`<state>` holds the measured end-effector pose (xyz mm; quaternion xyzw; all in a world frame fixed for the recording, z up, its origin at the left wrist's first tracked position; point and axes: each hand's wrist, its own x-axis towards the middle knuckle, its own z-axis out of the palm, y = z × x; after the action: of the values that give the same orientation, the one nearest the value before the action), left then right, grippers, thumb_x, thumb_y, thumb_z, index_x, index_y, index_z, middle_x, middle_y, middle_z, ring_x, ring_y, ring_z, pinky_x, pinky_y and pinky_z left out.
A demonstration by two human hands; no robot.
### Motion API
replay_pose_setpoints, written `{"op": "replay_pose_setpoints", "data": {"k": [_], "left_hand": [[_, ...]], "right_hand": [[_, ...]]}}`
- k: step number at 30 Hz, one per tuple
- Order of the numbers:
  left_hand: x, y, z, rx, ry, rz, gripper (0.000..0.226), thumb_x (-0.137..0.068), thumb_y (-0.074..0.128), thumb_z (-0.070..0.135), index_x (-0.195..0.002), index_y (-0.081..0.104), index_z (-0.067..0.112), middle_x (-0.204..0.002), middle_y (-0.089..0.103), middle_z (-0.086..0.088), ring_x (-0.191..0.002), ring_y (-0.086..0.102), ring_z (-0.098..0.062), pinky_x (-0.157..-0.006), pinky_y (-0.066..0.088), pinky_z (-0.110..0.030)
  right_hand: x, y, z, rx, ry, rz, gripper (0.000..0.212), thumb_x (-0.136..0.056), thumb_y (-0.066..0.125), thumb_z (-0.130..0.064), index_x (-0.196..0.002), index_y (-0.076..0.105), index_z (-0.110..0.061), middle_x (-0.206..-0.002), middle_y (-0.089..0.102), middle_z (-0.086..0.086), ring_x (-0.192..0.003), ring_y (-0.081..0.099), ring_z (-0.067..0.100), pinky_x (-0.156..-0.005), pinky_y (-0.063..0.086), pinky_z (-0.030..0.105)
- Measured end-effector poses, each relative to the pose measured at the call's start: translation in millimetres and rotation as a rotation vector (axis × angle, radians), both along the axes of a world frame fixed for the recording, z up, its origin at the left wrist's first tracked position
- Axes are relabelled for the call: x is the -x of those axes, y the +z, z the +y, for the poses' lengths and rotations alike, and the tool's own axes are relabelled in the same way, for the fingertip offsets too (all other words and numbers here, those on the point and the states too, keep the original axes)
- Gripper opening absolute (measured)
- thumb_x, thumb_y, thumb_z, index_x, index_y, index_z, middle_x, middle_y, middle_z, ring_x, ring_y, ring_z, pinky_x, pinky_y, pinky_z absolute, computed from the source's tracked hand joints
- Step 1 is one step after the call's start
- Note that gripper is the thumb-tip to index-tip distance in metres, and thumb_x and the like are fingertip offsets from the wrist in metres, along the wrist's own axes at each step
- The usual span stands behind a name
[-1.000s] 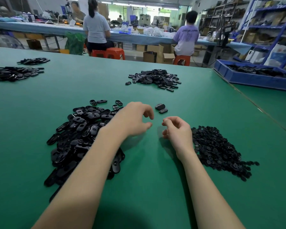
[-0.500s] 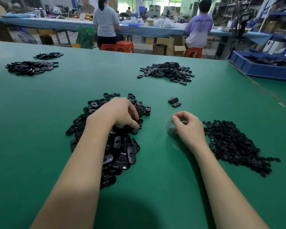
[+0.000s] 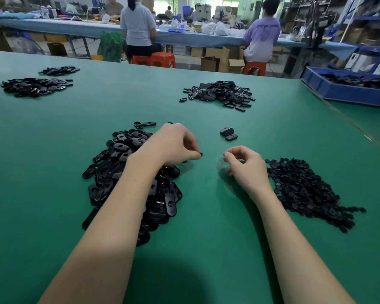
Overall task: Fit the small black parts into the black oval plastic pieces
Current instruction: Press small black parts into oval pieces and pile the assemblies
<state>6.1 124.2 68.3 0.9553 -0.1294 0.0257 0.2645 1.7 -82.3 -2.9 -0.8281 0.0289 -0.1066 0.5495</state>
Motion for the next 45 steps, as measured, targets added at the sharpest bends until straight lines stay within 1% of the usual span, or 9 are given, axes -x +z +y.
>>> {"op": "replay_pose_setpoints", "data": {"k": [3, 6, 9, 12, 19, 25, 36, 41, 45], "left_hand": [[7.4, -4.8, -35.1, 0.217, -0.075, 0.007, 0.007, -0.082, 0.079, 0.035, -0.082, 0.077, 0.028, -0.073, 0.072, 0.014, -0.061, 0.059, 0.010, -0.059, 0.043, -0.005], [14.3, -20.7, -70.8, 0.568, -0.014, 0.133, 0.007, -0.087, 0.076, 0.028, -0.090, 0.074, 0.022, -0.071, 0.073, 0.005, -0.062, 0.063, -0.006, -0.065, 0.054, -0.021], [19.0, -36.2, -94.0, 0.964, 0.051, 0.296, 0.010, -0.091, 0.070, 0.010, -0.100, 0.070, 0.007, -0.061, 0.070, 0.001, -0.053, 0.061, -0.008, -0.059, 0.056, -0.019], [20.3, -49.4, -103.3, 1.129, 0.110, 0.341, 0.010, -0.092, 0.068, 0.006, -0.102, 0.068, 0.008, -0.070, 0.072, -0.007, -0.056, 0.065, -0.011, -0.066, 0.059, -0.021], [18.8, -65.2, -103.1, 1.206, 0.109, 0.327, 0.011, -0.093, 0.068, 0.004, -0.101, 0.067, 0.011, -0.081, 0.077, -0.011, -0.067, 0.072, -0.018, -0.073, 0.062, -0.026], [16.7, -67.2, -101.9, 1.285, 0.093, 0.367, 0.016, -0.094, 0.063, -0.003, -0.106, 0.063, 0.007, -0.089, 0.078, -0.012, -0.079, 0.076, -0.023, -0.071, 0.060, -0.022], [16.1, -69.8, -101.2, 1.254, 0.075, 0.329, 0.024, -0.093, 0.063, -0.003, -0.113, 0.064, 0.012, -0.096, 0.076, -0.015, -0.086, 0.077, -0.024, -0.082, 0.061, -0.027], [15.1, -70.3, -100.0, 1.246, 0.087, 0.360, 0.020, -0.090, 0.067, -0.003, -0.103, 0.061, 0.011, -0.090, 0.078, -0.013, -0.089, 0.076, -0.026, -0.086, 0.060, -0.032], [12.9, -70.0, -99.7, 1.259, 0.128, 0.374, 0.027, -0.085, 0.071, -0.005, -0.097, 0.053, 0.012, -0.091, 0.077, -0.016, -0.080, 0.075, -0.025, -0.088, 0.060, -0.035]], "right_hand": [[-0.5, 7.1, -6.7, -0.132, 0.082, 0.090, 0.006, -0.095, 0.066, -0.022, -0.091, 0.070, -0.020, -0.083, 0.076, 0.001, -0.055, 0.063, 0.010, -0.068, 0.056, 0.031], [-1.2, 18.9, -22.9, -0.198, 0.117, 0.135, 0.014, -0.101, 0.058, -0.017, -0.093, 0.070, -0.017, -0.076, 0.076, -0.002, -0.056, 0.064, 0.012, -0.056, 0.051, 0.023], [-2.0, 31.1, -48.0, 0.077, 0.024, 0.116, 0.012, -0.097, 0.062, -0.025, -0.091, 0.073, -0.023, -0.074, 0.075, -0.010, -0.055, 0.061, 0.007, -0.053, 0.044, 0.020], [0.8, 41.5, -73.3, 0.398, -0.037, 0.157, 0.012, -0.090, 0.066, -0.034, -0.082, 0.074, -0.033, -0.074, 0.074, -0.018, -0.070, 0.064, 0.001, -0.061, 0.046, 0.022], [8.5, 48.1, -98.3, 0.608, 0.000, 0.336, 0.005, -0.078, 0.080, -0.036, -0.078, 0.077, -0.040, -0.084, 0.074, -0.021, -0.093, 0.068, 0.008, -0.092, 0.055, 0.033], [11.4, 48.1, -88.6, 0.719, -0.120, 0.347, 0.007, -0.077, 0.080, -0.043, -0.084, 0.079, -0.043, -0.095, 0.074, -0.015, -0.095, 0.065, 0.015, -0.073, 0.045, 0.027], [13.0, 48.7, -85.0, 0.685, -0.095, 0.335, 0.007, -0.081, 0.076, -0.028, -0.080, 0.077, -0.035, -0.090, 0.075, -0.014, -0.094, 0.068, 0.013, -0.085, 0.055, 0.031], [9.8, 43.7, -85.3, 0.441, -0.064, 0.167, 0.012, -0.085, 0.074, -0.018, -0.079, 0.076, -0.027, -0.082, 0.074, -0.009, -0.072, 0.063, -0.001, -0.058, 0.041, 0.005], [10.7, 44.3, -73.1, -0.068, 0.058, 0.086, 0.008, -0.088, 0.075, -0.005, -0.087, 0.076, -0.013, -0.083, 0.072, 0.006, -0.062, 0.067, 0.010, -0.066, 0.053, 0.015]]}}
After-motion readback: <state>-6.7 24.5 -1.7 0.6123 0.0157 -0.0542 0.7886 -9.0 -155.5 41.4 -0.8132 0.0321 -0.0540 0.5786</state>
